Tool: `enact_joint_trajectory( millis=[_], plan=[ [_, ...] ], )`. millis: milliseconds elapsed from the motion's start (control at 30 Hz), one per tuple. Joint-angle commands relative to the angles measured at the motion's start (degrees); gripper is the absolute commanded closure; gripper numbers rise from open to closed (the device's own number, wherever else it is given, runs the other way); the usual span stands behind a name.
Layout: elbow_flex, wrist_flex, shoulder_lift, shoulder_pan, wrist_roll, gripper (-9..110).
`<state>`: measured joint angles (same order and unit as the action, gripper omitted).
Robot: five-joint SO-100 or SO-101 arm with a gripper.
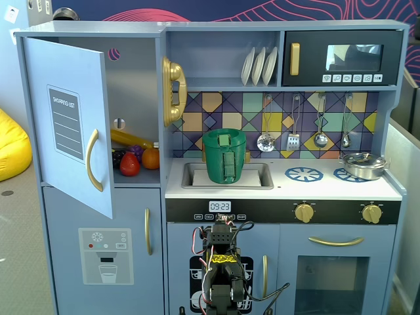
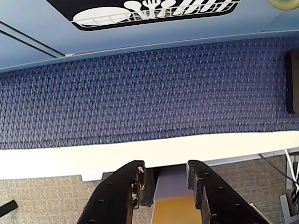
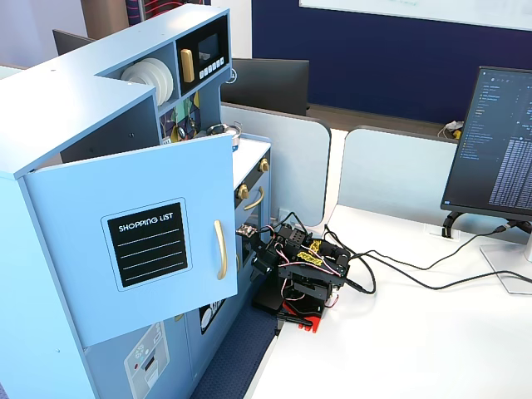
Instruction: Close the left cabinet door
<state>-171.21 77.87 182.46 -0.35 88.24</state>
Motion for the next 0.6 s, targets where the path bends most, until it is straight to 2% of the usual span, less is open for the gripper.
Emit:
enact_joint_trajectory(
  millis=[0,400,500,567],
  plan=[
    [-0.5,9.9,-0.3,1.1,-1.3,101],
    [-0.5,9.9,-0.3,-0.2,-1.5,101],
    [-0.4,9.2,-0.5,-6.7,1.3,101],
    [0.9,4.8,-0.5,-15.9,-1.5,101]
  ],
)
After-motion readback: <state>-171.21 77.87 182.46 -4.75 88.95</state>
